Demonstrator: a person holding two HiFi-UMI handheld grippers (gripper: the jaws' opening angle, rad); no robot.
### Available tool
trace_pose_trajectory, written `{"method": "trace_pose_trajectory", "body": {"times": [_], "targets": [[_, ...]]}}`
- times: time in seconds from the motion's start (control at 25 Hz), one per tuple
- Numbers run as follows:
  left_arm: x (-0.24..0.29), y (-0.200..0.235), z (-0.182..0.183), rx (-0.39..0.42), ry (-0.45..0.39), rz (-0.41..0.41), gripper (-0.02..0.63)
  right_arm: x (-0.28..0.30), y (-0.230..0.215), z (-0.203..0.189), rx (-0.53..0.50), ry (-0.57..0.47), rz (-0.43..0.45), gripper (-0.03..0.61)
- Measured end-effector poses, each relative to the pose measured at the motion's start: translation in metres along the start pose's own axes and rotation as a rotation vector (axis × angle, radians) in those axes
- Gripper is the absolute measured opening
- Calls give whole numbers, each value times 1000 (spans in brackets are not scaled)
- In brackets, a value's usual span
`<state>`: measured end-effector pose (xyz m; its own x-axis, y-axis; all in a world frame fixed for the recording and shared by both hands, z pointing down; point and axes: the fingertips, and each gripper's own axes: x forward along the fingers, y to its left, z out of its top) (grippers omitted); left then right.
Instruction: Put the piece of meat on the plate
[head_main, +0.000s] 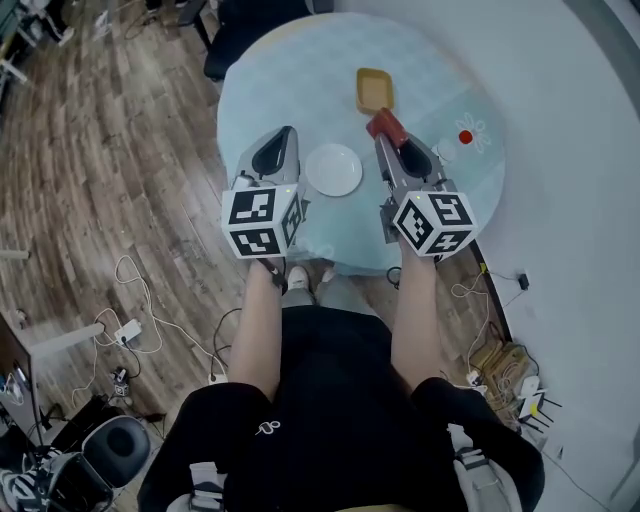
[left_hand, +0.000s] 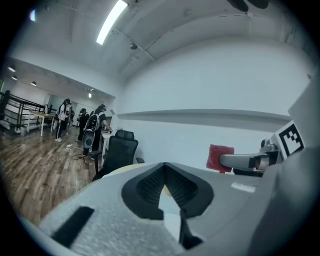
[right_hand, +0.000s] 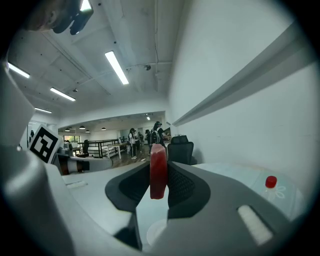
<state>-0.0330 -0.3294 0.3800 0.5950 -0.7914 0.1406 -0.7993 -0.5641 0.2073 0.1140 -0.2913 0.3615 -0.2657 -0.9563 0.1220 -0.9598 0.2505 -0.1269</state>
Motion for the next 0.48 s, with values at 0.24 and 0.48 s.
{"method": "trace_pose_trajectory", "body": {"times": [0.24, 0.48], "targets": [[3, 27, -20, -57, 26, 72, -3, 28, -4, -33, 20, 91, 41, 106], [9, 41, -48, -93, 78, 114, -3, 49, -7, -98, 64, 252, 78, 106]]}}
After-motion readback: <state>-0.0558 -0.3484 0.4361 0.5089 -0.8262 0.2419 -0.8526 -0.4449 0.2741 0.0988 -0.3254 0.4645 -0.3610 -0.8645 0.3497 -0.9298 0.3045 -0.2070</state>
